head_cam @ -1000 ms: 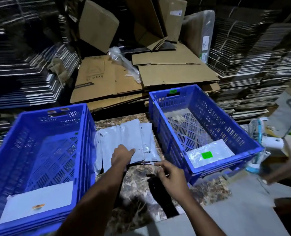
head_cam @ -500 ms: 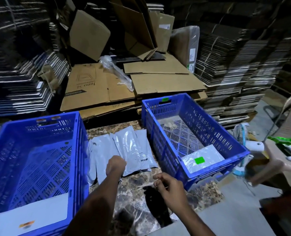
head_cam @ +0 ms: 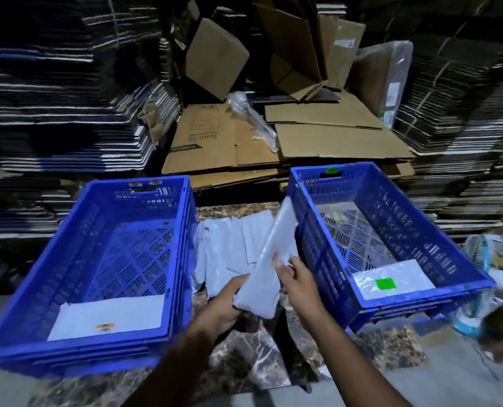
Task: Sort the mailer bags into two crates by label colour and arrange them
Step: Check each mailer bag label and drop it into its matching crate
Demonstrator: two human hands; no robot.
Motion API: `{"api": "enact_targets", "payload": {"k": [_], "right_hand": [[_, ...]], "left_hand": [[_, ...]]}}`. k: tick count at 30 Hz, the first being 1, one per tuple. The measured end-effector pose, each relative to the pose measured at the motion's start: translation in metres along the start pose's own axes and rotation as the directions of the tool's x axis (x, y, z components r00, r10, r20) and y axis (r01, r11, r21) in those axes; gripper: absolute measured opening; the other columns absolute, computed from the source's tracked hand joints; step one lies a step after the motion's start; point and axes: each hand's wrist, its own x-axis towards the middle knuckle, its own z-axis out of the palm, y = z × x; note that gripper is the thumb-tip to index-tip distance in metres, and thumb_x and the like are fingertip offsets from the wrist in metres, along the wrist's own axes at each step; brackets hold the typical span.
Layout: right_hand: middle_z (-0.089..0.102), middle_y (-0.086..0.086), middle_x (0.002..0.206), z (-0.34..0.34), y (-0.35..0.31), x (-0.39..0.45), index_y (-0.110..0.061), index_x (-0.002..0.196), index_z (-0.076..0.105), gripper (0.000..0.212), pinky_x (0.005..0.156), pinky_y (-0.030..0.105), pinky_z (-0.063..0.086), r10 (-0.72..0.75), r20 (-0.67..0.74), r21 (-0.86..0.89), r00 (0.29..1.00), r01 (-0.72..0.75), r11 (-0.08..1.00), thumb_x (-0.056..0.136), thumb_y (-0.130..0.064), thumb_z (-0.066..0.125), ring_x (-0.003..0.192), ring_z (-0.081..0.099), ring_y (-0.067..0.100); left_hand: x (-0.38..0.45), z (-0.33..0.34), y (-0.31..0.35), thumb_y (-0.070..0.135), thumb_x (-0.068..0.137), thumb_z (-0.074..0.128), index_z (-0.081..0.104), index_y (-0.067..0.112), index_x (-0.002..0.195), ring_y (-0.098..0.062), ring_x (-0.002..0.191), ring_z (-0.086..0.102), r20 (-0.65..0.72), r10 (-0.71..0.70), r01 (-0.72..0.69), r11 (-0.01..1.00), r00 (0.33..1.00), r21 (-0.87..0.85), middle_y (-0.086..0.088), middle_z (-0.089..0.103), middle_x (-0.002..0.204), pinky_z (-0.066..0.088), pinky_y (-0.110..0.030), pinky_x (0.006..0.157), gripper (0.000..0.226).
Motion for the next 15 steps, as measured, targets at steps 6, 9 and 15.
{"api": "enact_targets", "payload": {"k": [6,9,15], "right_hand": [[0.073,-0.006,0.095,0.018,-0.004,-0.005,-0.029,0.109,0.063,0.028,0.064,0.032,0.058,-0.083,-0.064,-0.078,0.995,0.078,0.994,0.086,-0.023,0.077,0.08,0.071,0.006],[0.069,-0.008,0.081,0.018,-0.011,-0.01,-0.031,0.101,0.062,0.024,0.056,0.031,0.054,-0.169,-0.096,-0.18,0.981,0.15,0.972,0.084,-0.031,0.079,0.066,0.064,0.002],[0.064,-0.007,0.072,0.027,-0.012,-0.011,-0.027,0.108,0.065,0.018,0.065,0.039,0.05,-0.196,0.052,-0.045,0.979,0.198,0.979,0.092,-0.033,0.069,0.071,0.064,0.014]], "left_hand": [[-0.036,-0.012,0.017,0.042,0.102,0.047,0.065,0.01,0.128,-0.032,0.112,0.067,-0.212,0.07,-0.091,0.992,0.975,-0.088,-0.014,0.071,0.12,0.048,-0.052,0.103,0.045],[-0.051,-0.018,0.027,0.035,0.105,0.041,0.061,0.012,0.131,-0.027,0.113,0.067,-0.199,0.183,-0.184,0.983,0.963,0.012,-0.009,0.07,0.122,0.051,-0.047,0.097,0.04],[-0.056,-0.03,0.034,0.019,0.101,0.056,0.064,0.01,0.117,-0.038,0.099,0.071,-0.365,0.347,-0.314,0.938,0.864,0.147,-0.014,0.074,0.107,0.056,-0.055,0.087,0.02]]}}
